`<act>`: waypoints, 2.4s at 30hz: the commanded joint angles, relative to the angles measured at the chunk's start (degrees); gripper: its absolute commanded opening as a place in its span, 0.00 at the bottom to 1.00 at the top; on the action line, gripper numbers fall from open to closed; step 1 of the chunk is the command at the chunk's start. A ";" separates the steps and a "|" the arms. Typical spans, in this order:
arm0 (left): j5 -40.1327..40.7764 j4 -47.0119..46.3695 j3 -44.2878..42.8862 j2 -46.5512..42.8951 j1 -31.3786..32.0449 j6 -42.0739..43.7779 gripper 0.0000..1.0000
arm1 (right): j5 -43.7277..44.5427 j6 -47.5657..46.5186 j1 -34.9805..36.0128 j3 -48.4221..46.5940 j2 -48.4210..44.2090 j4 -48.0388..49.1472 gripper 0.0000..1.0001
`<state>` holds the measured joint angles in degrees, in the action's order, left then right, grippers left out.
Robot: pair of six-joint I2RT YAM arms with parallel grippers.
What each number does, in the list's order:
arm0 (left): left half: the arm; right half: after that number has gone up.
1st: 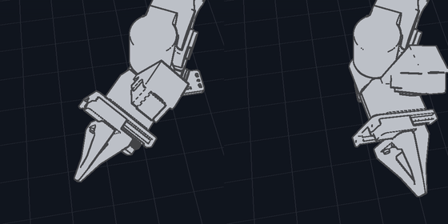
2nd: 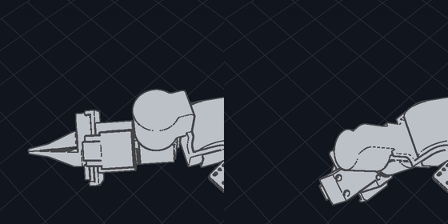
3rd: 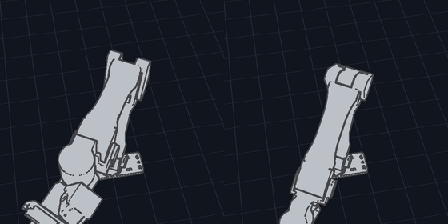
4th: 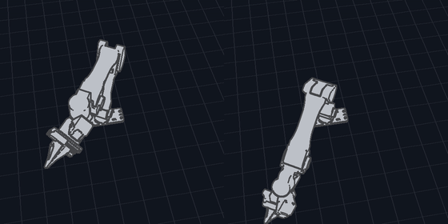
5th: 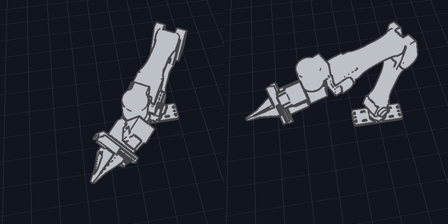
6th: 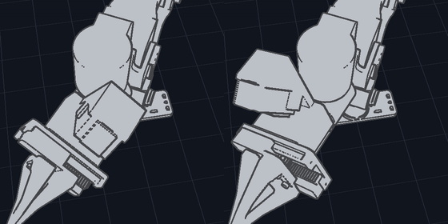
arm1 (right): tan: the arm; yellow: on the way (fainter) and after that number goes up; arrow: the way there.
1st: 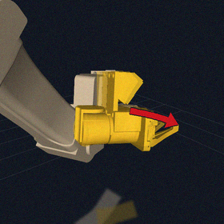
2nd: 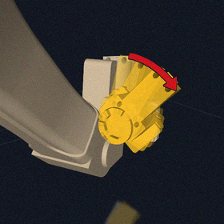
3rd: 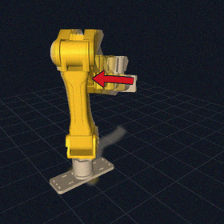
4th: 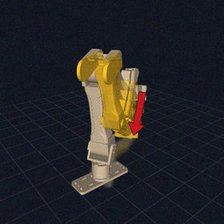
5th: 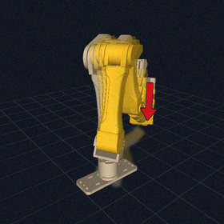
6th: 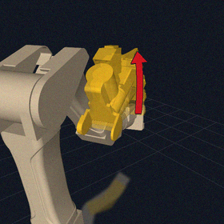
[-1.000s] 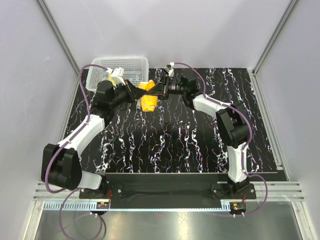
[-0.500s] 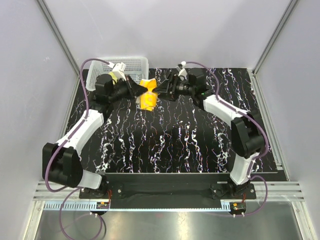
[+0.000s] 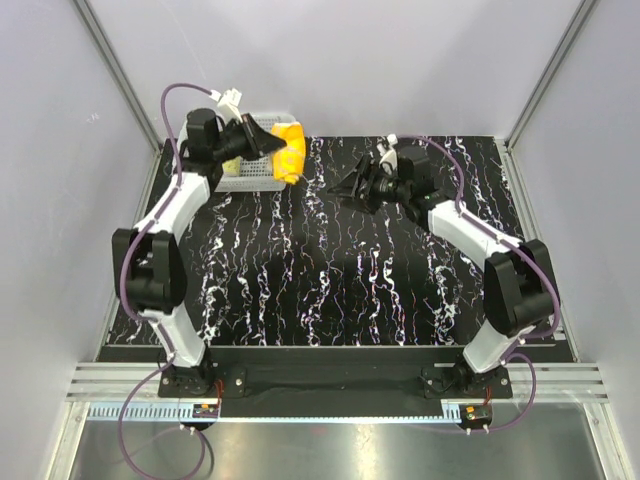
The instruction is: Roll the towels
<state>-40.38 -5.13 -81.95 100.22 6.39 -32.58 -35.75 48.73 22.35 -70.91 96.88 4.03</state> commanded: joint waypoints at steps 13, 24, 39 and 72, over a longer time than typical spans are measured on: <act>-7.96 9.35 -53.75 42.85 -9.64 -8.02 0.00 | -0.20 -1.36 0.41 14.31 -10.84 0.10 0.76; -5.33 12.07 -52.87 49.98 -7.10 -3.81 0.03 | -1.17 -1.36 0.50 16.16 -7.59 2.21 0.75; 5.66 20.68 -49.36 49.28 -6.74 3.48 0.62 | -1.17 -2.06 0.50 17.21 -6.62 2.12 0.75; 13.12 20.25 -14.34 -2.28 -8.59 13.31 0.99 | 9.90 -15.15 1.90 9.74 -19.88 -14.84 0.77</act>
<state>-31.48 15.05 -104.90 106.69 -2.33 -25.91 -30.11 38.22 22.68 -58.61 82.87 -8.10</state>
